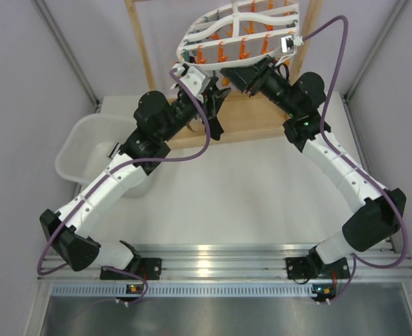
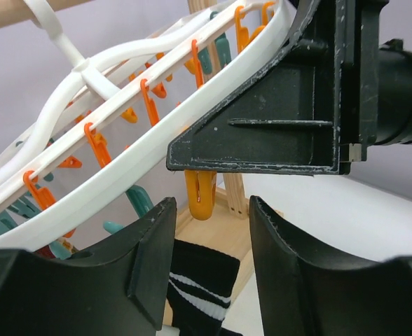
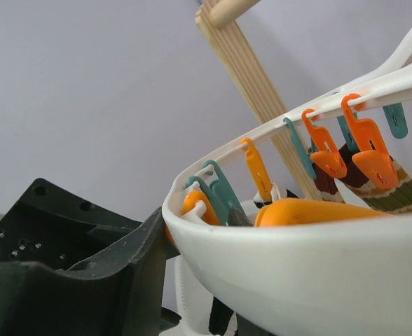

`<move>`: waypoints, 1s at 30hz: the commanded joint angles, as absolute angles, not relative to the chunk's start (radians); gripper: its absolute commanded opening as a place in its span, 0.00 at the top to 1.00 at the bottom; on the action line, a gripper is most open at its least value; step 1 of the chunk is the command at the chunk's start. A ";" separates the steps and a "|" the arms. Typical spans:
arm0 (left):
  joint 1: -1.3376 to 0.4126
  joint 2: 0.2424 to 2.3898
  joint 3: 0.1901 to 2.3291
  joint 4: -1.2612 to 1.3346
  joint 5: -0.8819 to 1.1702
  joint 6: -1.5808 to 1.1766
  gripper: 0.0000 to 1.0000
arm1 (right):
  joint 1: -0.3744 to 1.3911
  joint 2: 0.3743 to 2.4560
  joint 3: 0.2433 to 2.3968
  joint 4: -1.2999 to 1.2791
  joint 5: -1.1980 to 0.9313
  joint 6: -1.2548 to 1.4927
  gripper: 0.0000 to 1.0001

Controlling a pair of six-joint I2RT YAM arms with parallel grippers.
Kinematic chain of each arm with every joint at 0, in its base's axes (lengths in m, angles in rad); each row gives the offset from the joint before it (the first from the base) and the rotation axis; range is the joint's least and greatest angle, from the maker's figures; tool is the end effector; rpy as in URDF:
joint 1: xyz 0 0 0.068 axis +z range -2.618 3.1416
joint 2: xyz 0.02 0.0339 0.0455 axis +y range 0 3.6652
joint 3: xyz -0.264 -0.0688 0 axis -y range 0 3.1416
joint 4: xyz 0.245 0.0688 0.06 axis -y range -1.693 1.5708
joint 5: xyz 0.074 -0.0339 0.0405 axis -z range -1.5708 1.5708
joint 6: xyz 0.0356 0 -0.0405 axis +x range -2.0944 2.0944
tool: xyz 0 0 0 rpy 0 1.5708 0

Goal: Clip the socks to the hanger
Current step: Open the clamp at the hanger.

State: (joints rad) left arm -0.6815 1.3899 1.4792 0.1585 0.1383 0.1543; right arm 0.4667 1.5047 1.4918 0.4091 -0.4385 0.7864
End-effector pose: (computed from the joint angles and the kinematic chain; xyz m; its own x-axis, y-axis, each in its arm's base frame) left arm 0.2432 -0.2036 0.4816 0.3001 -0.0474 -0.9527 0.6898 0.7006 0.1824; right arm 0.3025 0.1693 0.4748 -0.2925 0.5702 -0.7677 -0.7788 0.3238 0.5372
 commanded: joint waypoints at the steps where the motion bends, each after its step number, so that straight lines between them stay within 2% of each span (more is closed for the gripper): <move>1: -0.681 1.359 1.485 0.216 0.175 0.130 0.50 | 0.465 1.490 1.485 0.469 -0.523 0.851 1.00; 14: -0.681 1.447 1.577 0.256 0.179 0.124 0.52 | 0.466 1.483 1.479 0.545 -0.597 0.882 1.00; 18: -0.680 1.453 1.582 0.276 0.173 0.120 0.65 | 0.465 1.479 1.471 0.557 -0.612 0.890 1.00; 19: -0.680 1.451 1.582 0.276 0.178 0.121 0.74 | 0.465 1.477 1.468 0.557 -0.612 0.890 0.99; 20: -0.681 1.453 1.583 0.276 0.187 0.129 0.80 | 0.466 1.477 1.467 0.543 -0.600 0.890 0.96; 21: -0.680 1.451 1.580 0.273 0.196 0.130 0.86 | 0.463 1.477 1.466 0.529 -0.591 0.890 0.82; 22: -0.681 1.451 1.578 0.268 0.202 0.136 0.96 | 0.463 1.476 1.470 0.503 -0.578 0.887 0.73; 23: -0.681 1.450 1.575 0.264 0.210 0.149 0.99 | 0.460 1.468 1.468 0.474 -0.554 0.881 0.56; 24: -0.681 1.447 1.565 0.261 0.210 0.155 1.00 | 0.460 1.463 1.465 0.460 -0.540 0.870 0.49; 26: -0.681 1.437 1.551 0.256 0.210 0.172 1.00 | 0.459 1.448 1.459 0.416 -0.468 0.818 0.43; 29: -0.681 1.424 1.519 0.255 0.212 0.231 1.00 | 0.462 1.401 1.451 0.342 -0.352 0.782 0.20; 30: -0.681 1.419 1.506 0.256 0.210 0.245 1.00 | 0.466 1.394 1.460 0.271 -0.310 0.778 0.20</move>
